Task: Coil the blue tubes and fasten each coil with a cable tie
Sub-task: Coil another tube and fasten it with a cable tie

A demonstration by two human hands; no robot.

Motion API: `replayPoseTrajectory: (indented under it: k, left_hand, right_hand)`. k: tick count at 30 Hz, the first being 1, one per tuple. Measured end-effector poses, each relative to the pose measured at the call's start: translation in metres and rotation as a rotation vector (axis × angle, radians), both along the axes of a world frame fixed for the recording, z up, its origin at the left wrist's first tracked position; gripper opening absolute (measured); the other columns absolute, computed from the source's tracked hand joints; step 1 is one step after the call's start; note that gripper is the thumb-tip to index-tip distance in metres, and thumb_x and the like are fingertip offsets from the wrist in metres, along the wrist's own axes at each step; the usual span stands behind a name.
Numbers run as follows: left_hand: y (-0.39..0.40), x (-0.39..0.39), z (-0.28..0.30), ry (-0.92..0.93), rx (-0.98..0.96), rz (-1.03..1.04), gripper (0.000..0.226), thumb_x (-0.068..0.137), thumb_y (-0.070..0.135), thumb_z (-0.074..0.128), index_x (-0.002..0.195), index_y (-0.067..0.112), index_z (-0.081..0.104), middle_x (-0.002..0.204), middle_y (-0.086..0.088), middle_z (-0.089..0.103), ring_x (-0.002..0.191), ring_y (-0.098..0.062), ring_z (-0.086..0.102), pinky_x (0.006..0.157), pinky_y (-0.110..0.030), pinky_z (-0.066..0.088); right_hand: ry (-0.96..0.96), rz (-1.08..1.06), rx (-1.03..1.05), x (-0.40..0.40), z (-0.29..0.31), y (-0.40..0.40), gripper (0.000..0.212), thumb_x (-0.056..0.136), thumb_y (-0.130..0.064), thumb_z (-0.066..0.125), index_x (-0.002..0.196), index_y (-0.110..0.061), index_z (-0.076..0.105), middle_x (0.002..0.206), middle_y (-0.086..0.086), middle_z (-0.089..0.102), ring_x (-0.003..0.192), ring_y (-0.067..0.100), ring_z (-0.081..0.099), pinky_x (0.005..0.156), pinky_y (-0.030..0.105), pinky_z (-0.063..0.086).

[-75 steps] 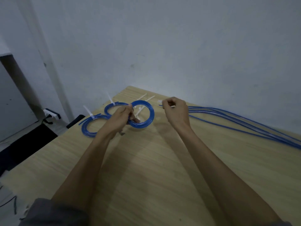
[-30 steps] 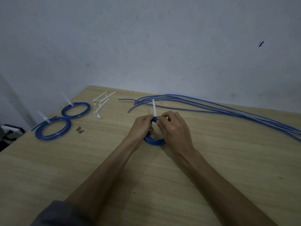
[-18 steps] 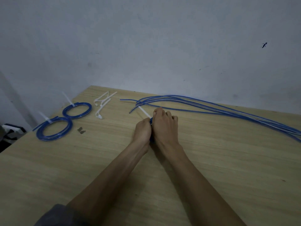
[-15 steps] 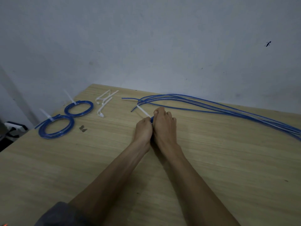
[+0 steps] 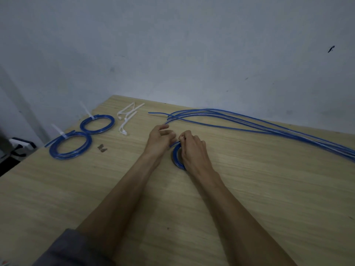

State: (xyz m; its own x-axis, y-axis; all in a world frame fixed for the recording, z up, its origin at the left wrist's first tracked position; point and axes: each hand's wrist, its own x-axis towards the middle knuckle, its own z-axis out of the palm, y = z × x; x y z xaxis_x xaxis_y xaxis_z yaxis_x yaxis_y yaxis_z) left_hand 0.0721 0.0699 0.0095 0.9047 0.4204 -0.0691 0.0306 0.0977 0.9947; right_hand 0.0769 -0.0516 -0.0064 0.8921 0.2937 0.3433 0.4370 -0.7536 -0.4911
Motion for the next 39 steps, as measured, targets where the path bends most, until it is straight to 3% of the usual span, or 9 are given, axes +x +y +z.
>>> replayPoseTrajectory:
  k: [3,5,12,16,20,25,28,33,39]
  left_hand:
    - [0.013,-0.002,0.002,0.124,0.663,0.168,0.019,0.093,0.026,0.067,0.106,0.013,0.063,0.099,-0.007,0.065,0.095,-0.027,0.064,0.078,-0.034,0.051]
    - [0.02,-0.009,0.005,0.282,1.019,0.118,0.038,0.087,0.059,0.064,0.083,0.022,0.066,0.096,-0.005,0.071,0.097,-0.028,0.065,0.079,-0.036,0.05]
    - [0.006,-0.011,0.004,0.235,1.159,0.018,0.037,0.086,0.055,0.067,0.083,0.019,0.072,0.099,-0.004,0.07,0.102,-0.029,0.063,0.084,-0.038,0.045]
    - [0.003,-0.014,0.003,0.272,1.2,0.067,0.043,0.084,0.063,0.064,0.062,0.028,0.056,0.096,-0.004,0.073,0.1,-0.029,0.066,0.081,-0.036,0.044]
    - [0.007,-0.008,0.005,0.345,1.12,0.024,0.059,0.084,0.072,0.055,0.073,0.016,0.066,0.08,-0.006,0.068,0.081,-0.029,0.065,0.066,-0.033,0.041]
    - [0.005,-0.009,0.02,0.255,0.628,-0.249,0.049,0.099,0.037,0.058,0.059,0.009,0.056,0.049,-0.007,0.053,0.041,-0.017,0.047,0.044,-0.022,0.036]
    - [0.006,-0.006,0.017,0.259,0.298,-0.308,0.029,0.099,0.013,0.059,0.075,-0.001,0.065,0.059,-0.011,0.062,0.046,-0.013,0.058,0.047,-0.02,0.048]
    - [0.011,0.0,0.004,0.179,-0.026,-0.272,0.016,0.093,-0.003,0.06,0.105,-0.011,0.068,0.099,-0.024,0.069,0.09,-0.028,0.066,0.089,-0.037,0.054]
    - [0.005,-0.003,0.004,-0.098,-0.079,-0.09,0.025,0.106,0.021,0.049,0.102,0.01,0.071,0.09,-0.007,0.071,0.077,-0.011,0.071,0.071,-0.024,0.057]
  right_hand:
    - [0.025,0.006,-0.01,0.001,-0.001,0.001,0.021,0.107,-0.019,0.03,0.107,-0.018,0.051,0.098,0.008,0.062,0.096,0.031,0.052,0.082,0.041,0.031]
    - [0.027,0.011,-0.016,0.001,-0.001,0.0,0.022,0.107,-0.02,0.03,0.108,-0.017,0.051,0.099,0.009,0.062,0.096,0.031,0.052,0.082,0.04,0.031]
    - [0.069,0.003,-0.013,0.003,-0.003,0.001,0.024,0.107,-0.021,0.027,0.106,-0.019,0.051,0.101,0.008,0.061,0.098,0.03,0.051,0.086,0.041,0.034]
    - [-0.006,0.019,0.017,0.0,-0.001,-0.001,0.022,0.107,-0.017,0.033,0.108,-0.014,0.054,0.101,0.009,0.062,0.097,0.031,0.052,0.085,0.042,0.032]
    - [-0.07,0.027,0.053,-0.001,-0.001,0.0,0.028,0.104,-0.022,0.03,0.106,-0.013,0.056,0.103,0.007,0.063,0.096,0.031,0.052,0.083,0.042,0.032]
    - [-0.053,0.096,0.124,-0.005,0.0,-0.002,0.03,0.102,-0.028,0.024,0.102,-0.016,0.052,0.101,0.004,0.06,0.094,0.025,0.049,0.086,0.041,0.033]
    - [-0.06,0.108,0.161,-0.006,0.001,-0.003,0.029,0.104,-0.029,0.026,0.103,-0.017,0.052,0.1,0.004,0.061,0.093,0.025,0.049,0.084,0.038,0.03]
    - [-0.047,0.126,0.159,-0.008,0.001,-0.002,0.025,0.107,-0.025,0.03,0.107,-0.017,0.054,0.1,0.003,0.062,0.092,0.026,0.051,0.086,0.042,0.034]
    - [-0.021,0.131,0.13,-0.011,0.003,-0.003,0.028,0.106,-0.024,0.028,0.105,-0.013,0.055,0.104,0.005,0.059,0.096,0.028,0.051,0.087,0.044,0.034]
